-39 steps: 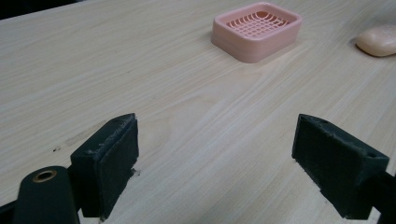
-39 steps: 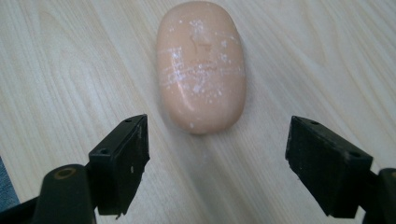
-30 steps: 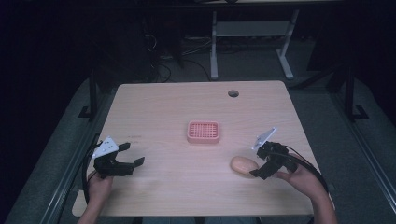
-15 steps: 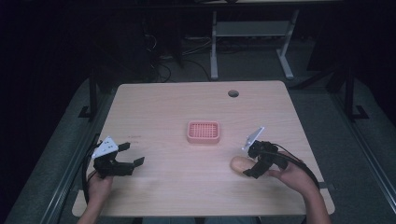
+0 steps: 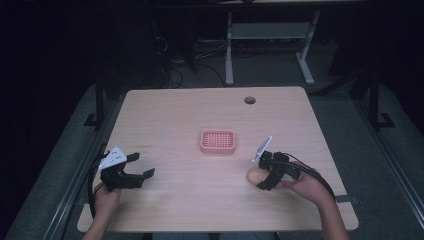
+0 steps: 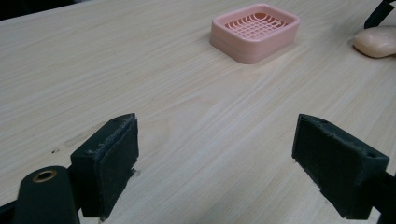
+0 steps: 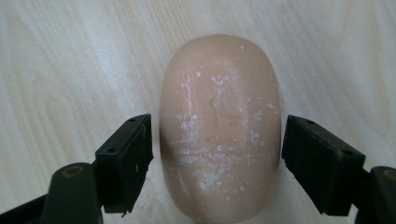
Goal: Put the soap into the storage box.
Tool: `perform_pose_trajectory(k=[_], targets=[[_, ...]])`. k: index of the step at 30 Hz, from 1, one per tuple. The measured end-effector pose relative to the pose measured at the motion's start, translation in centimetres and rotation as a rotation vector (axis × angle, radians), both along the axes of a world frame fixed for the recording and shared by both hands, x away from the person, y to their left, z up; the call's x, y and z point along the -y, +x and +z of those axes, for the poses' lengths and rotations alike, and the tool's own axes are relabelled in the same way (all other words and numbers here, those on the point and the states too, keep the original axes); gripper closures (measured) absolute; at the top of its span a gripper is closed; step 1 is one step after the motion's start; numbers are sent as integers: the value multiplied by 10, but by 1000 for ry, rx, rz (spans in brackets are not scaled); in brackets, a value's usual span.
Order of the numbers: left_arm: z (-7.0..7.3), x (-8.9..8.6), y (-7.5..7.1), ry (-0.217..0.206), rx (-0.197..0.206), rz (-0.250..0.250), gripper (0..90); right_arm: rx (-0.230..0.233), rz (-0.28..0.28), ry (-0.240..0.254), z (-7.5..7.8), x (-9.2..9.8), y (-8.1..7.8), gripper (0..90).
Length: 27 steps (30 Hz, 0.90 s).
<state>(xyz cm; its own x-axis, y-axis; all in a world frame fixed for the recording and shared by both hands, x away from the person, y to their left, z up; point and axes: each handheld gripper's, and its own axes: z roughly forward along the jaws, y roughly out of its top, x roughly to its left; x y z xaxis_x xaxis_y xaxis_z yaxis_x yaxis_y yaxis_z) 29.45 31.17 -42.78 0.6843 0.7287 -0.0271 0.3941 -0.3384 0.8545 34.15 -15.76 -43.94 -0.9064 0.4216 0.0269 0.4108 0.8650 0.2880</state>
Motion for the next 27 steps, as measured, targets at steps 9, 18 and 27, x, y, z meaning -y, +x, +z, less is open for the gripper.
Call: perform_pose_trajectory(k=[9,18,27], targets=[[0,0,0,-1,2,0,143,3,17,-35,-6,-5,1,312],[0,0,0,-4,1,3,143,7,50,-40,-5,-7,0,320],[0,-1,0,-3,2,2,143,9,53,-7,1,-6,4,320]])
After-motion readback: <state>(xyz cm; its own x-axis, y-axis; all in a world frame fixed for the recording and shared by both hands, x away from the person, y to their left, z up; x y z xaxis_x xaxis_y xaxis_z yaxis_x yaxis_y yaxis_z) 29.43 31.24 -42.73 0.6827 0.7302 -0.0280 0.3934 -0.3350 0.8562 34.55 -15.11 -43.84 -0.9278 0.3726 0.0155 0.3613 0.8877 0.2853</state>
